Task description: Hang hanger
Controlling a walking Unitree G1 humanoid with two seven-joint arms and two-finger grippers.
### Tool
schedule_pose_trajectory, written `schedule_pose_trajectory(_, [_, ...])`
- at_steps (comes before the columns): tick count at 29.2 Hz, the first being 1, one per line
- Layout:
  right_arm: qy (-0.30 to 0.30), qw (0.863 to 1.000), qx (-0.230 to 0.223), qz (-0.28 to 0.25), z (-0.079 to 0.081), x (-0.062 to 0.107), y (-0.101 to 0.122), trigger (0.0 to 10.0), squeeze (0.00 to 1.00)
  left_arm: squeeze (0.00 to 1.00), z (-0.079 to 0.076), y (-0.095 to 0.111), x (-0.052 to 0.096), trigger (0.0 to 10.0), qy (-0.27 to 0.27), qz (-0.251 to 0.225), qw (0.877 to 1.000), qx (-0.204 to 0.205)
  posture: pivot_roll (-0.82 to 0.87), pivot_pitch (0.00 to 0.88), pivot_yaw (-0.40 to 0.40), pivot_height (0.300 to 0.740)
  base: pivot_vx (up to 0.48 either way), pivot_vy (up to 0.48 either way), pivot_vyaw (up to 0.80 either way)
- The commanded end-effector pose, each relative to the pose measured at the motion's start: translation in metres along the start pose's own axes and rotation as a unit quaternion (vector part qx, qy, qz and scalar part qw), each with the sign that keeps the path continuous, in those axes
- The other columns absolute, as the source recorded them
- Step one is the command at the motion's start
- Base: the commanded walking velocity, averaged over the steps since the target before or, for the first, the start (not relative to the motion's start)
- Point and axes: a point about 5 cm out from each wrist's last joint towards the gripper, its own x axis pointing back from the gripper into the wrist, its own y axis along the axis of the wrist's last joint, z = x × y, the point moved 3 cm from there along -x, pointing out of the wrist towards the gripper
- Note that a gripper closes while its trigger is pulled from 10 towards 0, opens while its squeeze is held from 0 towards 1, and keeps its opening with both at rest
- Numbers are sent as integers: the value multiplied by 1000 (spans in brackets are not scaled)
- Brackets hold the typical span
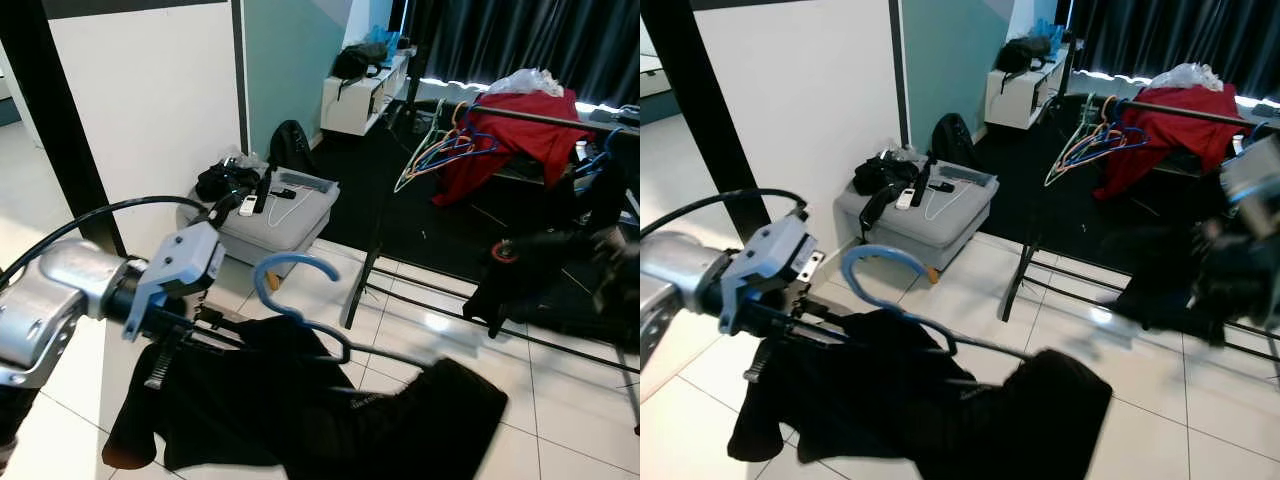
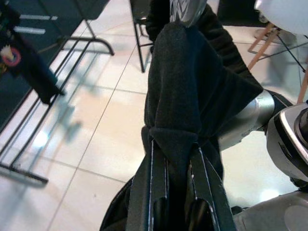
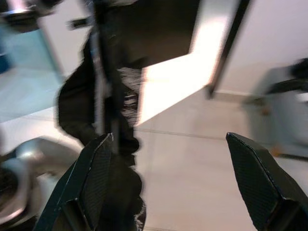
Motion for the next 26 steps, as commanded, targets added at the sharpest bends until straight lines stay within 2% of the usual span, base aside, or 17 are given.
schedule_pose_trajectory(1, [25,1000,-2,17,5,-4,-2,10000,0,0,-1,10,-5,10000,-17,-12,999,-25,-61,0,-51,740,0,0,0])
schedule_pose_trajectory(7, [103,995,-16,0,14,-25,-2,10000,0,0,-1,15,-15,10000,-39,-21,998,-37,-65,0,-47,740,0,0,0])
schedule_pose_trajectory(16, [153,988,-27,6,22,-37,-6,10000,0,0,-2,17,-18,10000,-45,-24,998,-37,-60,0,-47,740,0,0,0])
schedule_pose_trajectory(20, [198,979,-43,11,35,-50,-13,10000,0,0,-2,16,-21,10000,-47,-25,998,-36,-61,0,-47,740,0,0,0])
schedule_pose_trajectory(26, [228,973,-43,21,44,-61,-17,10000,0,0,-2,16,-24,10000,-50,-27,998,-35,-63,0,-46,740,0,0,0])
